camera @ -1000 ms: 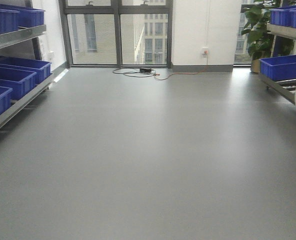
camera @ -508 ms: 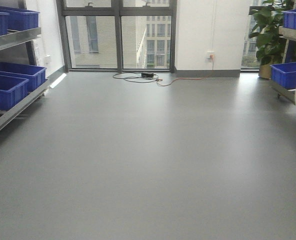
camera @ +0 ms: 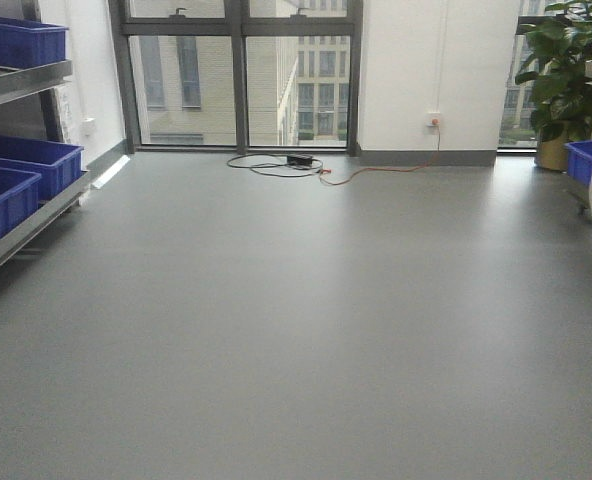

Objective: Move white bin to right shelf second layer
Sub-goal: 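Drive toward the windows holding the bin in the right gripper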

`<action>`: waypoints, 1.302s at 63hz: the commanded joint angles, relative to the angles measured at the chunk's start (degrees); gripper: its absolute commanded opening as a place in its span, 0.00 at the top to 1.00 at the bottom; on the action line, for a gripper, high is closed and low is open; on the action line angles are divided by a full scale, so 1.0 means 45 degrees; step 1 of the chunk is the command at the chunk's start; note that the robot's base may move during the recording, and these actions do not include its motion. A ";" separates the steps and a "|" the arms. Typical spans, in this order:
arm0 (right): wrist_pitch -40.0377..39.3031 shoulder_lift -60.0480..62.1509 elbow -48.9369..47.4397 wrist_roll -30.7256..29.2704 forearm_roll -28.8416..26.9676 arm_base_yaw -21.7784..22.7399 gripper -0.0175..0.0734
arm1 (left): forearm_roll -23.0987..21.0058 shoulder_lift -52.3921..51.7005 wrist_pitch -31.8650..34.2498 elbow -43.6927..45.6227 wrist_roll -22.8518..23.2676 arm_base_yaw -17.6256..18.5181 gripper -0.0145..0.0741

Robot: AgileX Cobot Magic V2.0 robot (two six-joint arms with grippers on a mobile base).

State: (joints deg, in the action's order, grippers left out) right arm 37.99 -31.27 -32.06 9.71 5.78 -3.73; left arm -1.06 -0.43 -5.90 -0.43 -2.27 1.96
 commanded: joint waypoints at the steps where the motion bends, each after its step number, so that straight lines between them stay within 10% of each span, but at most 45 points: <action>1: -0.1099 -0.0037 -0.0406 -0.0041 0.0095 0.0090 0.75 | -0.0096 -0.0250 0.1035 -0.0367 0.0067 0.0087 0.74; 82: -0.1099 -0.0037 -0.0406 -0.0041 0.0095 0.0090 0.75 | -0.0096 -0.0250 0.1035 -0.0367 0.0067 0.0087 0.74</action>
State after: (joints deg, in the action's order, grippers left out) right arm 37.99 -31.27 -32.06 9.71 5.78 -3.73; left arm -1.06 -0.43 -5.90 -0.43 -2.27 1.96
